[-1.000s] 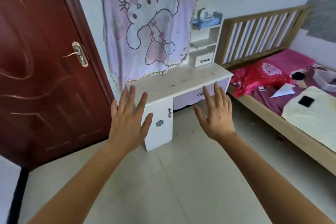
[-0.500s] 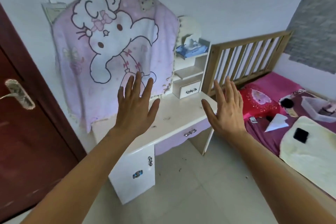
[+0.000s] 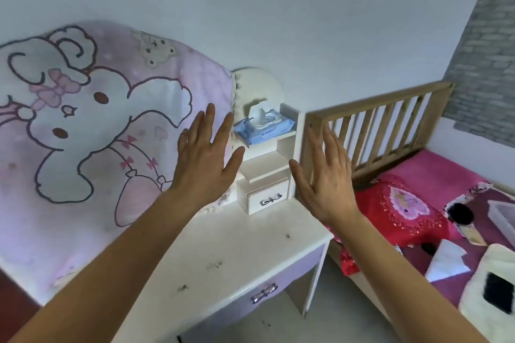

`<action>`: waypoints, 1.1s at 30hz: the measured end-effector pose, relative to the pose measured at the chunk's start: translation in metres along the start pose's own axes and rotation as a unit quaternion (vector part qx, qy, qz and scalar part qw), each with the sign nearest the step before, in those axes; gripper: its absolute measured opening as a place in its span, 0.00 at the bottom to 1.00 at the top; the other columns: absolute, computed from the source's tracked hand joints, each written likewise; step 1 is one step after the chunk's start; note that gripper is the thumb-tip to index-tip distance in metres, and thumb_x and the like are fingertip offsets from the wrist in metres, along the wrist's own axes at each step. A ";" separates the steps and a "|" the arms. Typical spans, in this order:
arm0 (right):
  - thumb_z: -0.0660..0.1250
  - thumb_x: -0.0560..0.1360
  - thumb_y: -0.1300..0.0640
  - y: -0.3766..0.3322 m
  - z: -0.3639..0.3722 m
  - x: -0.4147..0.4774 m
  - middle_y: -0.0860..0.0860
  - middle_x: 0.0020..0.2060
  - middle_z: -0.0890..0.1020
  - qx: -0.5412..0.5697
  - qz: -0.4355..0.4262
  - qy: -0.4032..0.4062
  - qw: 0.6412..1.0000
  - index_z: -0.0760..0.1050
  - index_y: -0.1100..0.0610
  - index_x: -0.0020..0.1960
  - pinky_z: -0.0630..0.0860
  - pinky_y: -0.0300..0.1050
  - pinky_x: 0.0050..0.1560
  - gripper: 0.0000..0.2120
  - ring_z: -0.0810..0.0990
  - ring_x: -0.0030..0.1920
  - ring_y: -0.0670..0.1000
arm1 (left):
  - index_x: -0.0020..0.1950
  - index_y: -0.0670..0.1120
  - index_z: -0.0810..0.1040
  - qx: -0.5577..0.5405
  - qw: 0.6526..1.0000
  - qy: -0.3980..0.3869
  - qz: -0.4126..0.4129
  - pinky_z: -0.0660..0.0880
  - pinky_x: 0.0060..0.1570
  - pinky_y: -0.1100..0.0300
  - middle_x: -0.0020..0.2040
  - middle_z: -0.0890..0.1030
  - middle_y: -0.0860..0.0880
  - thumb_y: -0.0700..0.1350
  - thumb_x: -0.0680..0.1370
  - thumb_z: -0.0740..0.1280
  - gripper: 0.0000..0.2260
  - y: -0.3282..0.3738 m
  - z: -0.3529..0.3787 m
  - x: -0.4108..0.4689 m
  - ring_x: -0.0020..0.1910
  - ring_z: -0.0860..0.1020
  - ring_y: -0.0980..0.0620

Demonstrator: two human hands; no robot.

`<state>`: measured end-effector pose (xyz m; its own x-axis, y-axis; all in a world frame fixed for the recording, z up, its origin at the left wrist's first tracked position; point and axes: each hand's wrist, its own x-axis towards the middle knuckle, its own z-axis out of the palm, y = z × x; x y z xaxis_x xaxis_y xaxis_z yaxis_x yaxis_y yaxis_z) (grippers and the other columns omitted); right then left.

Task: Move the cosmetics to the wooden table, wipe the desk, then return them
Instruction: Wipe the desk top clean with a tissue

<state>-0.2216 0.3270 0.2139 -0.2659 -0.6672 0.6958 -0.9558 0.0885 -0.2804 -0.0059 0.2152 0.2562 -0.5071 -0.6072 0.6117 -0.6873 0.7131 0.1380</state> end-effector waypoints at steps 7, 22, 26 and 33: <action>0.57 0.81 0.41 0.098 0.063 0.093 0.56 0.79 0.54 0.041 -0.011 -0.058 0.997 0.54 0.52 0.79 0.58 0.60 0.75 0.31 0.54 0.79 0.57 | 0.79 0.50 0.56 0.022 0.996 -0.022 -0.086 0.53 0.73 0.47 0.80 0.51 0.44 0.60 0.80 0.53 0.30 0.004 0.068 0.082 0.78 0.51 0.44; 0.60 0.81 0.60 0.186 0.225 0.228 0.58 0.73 0.68 0.077 -0.083 -0.230 0.967 0.66 0.60 0.74 0.69 0.53 0.69 0.22 0.66 0.73 0.57 | 0.78 0.48 0.59 -0.040 0.988 -0.101 -0.109 0.61 0.70 0.50 0.78 0.59 0.46 0.56 0.81 0.59 0.28 -0.050 0.252 0.203 0.75 0.60 0.45; 0.58 0.81 0.62 0.204 0.247 0.264 0.53 0.71 0.72 0.089 -0.098 -0.232 0.964 0.70 0.58 0.72 0.71 0.48 0.67 0.19 0.69 0.71 0.53 | 0.68 0.44 0.71 -0.090 0.980 -0.056 -0.169 0.70 0.59 0.53 0.64 0.74 0.45 0.57 0.78 0.65 0.24 -0.050 0.294 0.236 0.63 0.71 0.45; 0.64 0.80 0.60 0.210 0.290 0.307 0.50 0.53 0.84 0.156 -0.128 -0.247 0.948 0.81 0.57 0.60 0.71 0.35 0.53 0.11 0.80 0.53 0.51 | 0.47 0.41 0.72 -0.091 0.968 0.074 -0.222 0.68 0.38 0.57 0.45 0.73 0.45 0.47 0.76 0.69 0.11 -0.054 0.339 0.263 0.39 0.73 0.47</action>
<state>-0.4679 -0.0736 0.1766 0.1347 -0.9087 0.3952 -0.8768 -0.2950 -0.3796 -0.2783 -0.1014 0.1457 -0.0927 -0.8209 0.5635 -0.7110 0.4507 0.5397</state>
